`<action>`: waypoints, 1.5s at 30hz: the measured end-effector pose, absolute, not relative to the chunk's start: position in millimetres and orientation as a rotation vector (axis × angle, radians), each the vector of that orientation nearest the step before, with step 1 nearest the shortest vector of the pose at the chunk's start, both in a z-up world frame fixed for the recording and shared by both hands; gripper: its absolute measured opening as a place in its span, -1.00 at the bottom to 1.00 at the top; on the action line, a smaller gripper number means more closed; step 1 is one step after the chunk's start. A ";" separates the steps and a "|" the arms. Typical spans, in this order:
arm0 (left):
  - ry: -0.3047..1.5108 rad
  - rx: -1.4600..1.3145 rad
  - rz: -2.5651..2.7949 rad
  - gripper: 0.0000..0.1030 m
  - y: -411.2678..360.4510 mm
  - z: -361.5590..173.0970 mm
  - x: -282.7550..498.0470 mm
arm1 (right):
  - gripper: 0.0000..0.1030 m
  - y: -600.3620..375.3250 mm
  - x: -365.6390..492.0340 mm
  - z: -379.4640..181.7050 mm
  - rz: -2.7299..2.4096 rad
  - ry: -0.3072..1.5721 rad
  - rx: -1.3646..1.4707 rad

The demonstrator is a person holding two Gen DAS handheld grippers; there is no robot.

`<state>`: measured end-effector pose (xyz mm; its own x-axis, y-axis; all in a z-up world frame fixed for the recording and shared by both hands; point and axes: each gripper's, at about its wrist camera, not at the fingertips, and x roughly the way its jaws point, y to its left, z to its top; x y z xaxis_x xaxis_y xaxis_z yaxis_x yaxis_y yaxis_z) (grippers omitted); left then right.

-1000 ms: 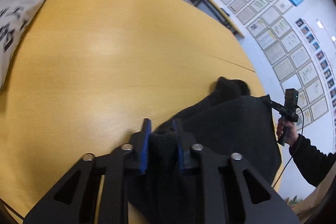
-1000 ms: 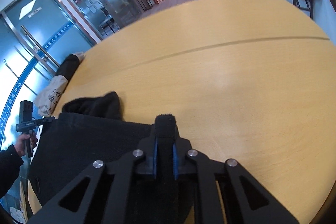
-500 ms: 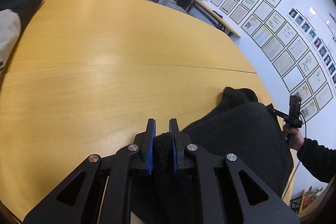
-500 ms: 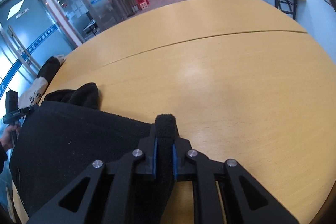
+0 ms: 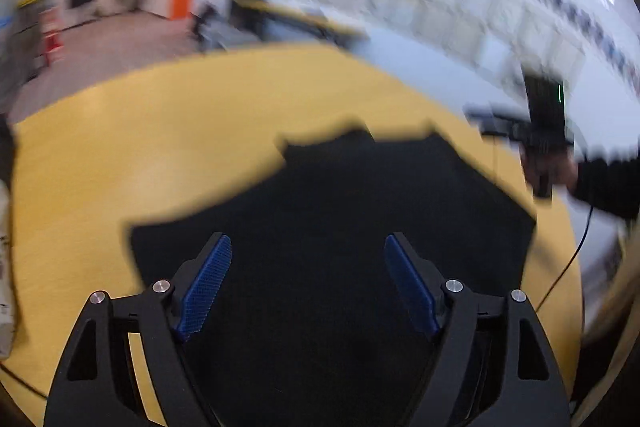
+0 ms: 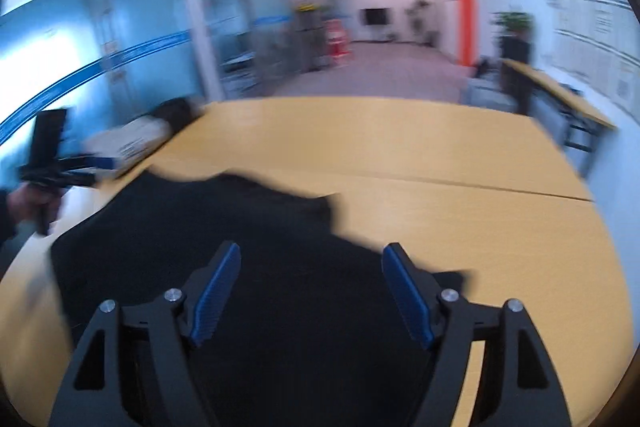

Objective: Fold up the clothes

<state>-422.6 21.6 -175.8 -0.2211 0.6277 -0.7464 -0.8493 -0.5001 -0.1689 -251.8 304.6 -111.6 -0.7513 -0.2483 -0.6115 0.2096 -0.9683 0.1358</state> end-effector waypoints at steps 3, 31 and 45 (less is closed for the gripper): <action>0.413 -1.006 1.848 0.57 26.4 -208.1 -404.1 | 0.49 243.5 -247.0 -155.3 -2.595 0.078 1.083; 0.466 -0.973 2.020 0.74 13.9 -221.8 -331.2 | 0.41 263.7 -199.8 -195.8 -2.477 0.031 1.151; 0.464 -1.061 2.082 0.90 24.8 -209.8 -294.0 | 0.49 261.9 -206.3 -184.5 -2.358 -0.004 1.215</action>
<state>-294.0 24.8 -209.8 -0.3832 0.4520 -0.8055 -0.7513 -0.6598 -0.0129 -206.3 261.9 -184.5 -0.4882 -0.4189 -0.7656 0.4160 -0.8829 0.2178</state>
